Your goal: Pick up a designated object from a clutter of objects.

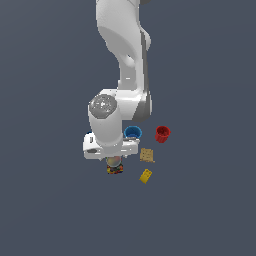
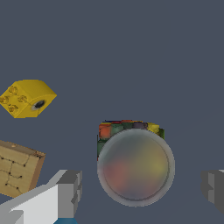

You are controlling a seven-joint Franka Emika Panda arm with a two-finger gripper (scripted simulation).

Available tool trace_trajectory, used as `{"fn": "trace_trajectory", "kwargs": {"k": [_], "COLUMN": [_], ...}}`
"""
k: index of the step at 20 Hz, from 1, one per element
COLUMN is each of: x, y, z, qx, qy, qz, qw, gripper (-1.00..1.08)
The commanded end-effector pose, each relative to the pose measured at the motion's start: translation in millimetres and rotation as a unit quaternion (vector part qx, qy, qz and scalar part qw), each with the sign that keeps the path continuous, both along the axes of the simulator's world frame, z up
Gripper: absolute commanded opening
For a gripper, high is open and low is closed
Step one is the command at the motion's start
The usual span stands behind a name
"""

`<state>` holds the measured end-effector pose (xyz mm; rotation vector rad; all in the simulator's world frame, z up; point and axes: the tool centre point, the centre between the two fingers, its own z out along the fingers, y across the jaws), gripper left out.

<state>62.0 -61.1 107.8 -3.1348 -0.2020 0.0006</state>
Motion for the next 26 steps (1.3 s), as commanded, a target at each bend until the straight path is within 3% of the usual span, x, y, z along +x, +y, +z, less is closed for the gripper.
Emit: {"fn": "trace_trajectory", "kwargs": {"k": [1, 14, 15, 26], "x": [-0.2, 0.1, 0.1, -0.2], "y": [0.0, -0.3, -0.3, -0.6], "z": [-4.9, -49.9, -49.9, -48.6], "qx": [0.000, 0.000, 0.000, 0.000], "qy": [0.000, 0.000, 0.000, 0.000], "qz": [0.000, 0.001, 0.001, 0.001], "qw": [1.0000, 1.0000, 1.0000, 1.0000], "gripper": [1.00, 1.00, -1.00, -1.00]}}
